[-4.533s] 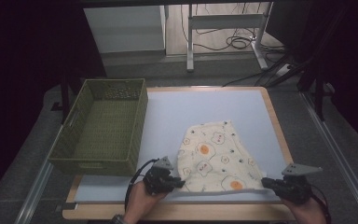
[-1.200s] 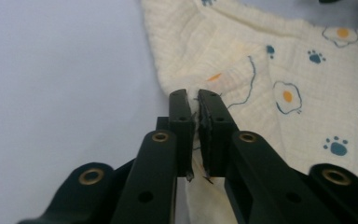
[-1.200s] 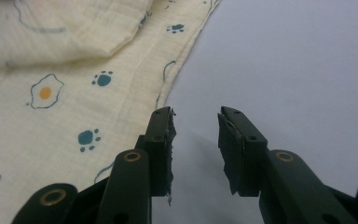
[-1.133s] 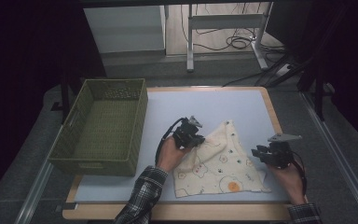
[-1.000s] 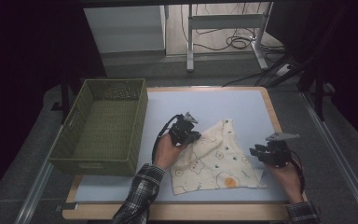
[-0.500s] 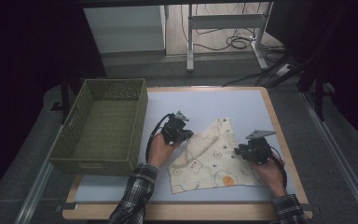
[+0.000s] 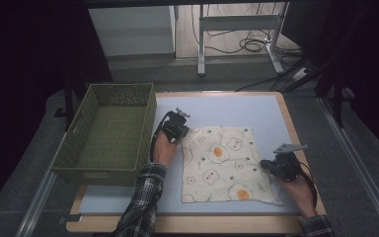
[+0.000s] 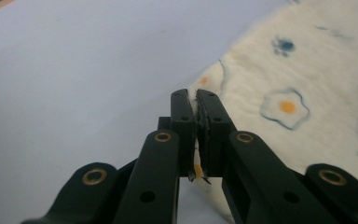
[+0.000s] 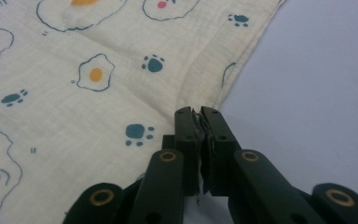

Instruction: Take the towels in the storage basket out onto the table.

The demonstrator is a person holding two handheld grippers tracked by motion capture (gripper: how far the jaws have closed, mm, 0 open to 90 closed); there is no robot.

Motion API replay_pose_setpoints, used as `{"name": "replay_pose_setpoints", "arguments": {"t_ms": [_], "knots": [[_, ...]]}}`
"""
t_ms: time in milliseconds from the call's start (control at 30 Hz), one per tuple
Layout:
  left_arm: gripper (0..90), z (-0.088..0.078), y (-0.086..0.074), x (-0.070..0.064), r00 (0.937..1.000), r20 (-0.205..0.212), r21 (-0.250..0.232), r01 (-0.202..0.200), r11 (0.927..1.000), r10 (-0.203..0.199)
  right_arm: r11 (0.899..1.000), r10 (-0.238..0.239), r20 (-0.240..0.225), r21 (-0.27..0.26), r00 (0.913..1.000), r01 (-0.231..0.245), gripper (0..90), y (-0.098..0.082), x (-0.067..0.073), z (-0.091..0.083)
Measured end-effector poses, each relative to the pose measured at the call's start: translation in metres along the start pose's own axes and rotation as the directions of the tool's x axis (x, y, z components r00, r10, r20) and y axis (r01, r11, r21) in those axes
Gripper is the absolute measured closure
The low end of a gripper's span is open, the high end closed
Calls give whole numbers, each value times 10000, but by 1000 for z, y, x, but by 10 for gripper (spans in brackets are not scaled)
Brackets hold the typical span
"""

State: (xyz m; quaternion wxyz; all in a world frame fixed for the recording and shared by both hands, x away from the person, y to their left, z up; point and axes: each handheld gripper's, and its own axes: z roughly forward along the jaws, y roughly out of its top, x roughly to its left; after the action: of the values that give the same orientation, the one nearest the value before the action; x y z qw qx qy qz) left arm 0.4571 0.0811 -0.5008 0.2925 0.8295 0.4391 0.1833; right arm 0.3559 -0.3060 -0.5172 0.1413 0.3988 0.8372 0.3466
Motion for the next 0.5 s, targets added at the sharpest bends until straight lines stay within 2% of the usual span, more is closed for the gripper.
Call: {"name": "replay_pose_setpoints", "arguments": {"t_ms": [33, 133, 200, 267, 400, 500], "knots": [[860, 5, 1, 6, 9996, -253, 107, 140, 9998, -137, 10000, 26, -5, -6, 10000, -26, 840, -1, -2, -2], [775, 10, 1, 13, 9986, -250, 138, 461, 9988, -457, 9997, 170, 95, -183, 9998, -169, 769, 0, -5, -4], [743, 10, 0, 13, 9986, -319, 37, 432, 9991, -431, 9996, 134, 174, -247, 9998, -130, 728, 2, -7, -4], [685, 9, -1, 13, 9987, -253, -78, 450, 9990, -451, 9995, 162, 205, -277, 9997, -156, 700, 7, -9, -2], [659, 8, -2, 13, 9982, -19, -240, 600, 9979, -600, 9993, 230, 224, -303, 9995, -223, 664, 19, -15, 8], [631, 11, -3, 11, 9976, 54, -267, 686, 9973, -685, 9985, 399, 454, -405, 9982, -381, 664, 30, -21, 16]]}}
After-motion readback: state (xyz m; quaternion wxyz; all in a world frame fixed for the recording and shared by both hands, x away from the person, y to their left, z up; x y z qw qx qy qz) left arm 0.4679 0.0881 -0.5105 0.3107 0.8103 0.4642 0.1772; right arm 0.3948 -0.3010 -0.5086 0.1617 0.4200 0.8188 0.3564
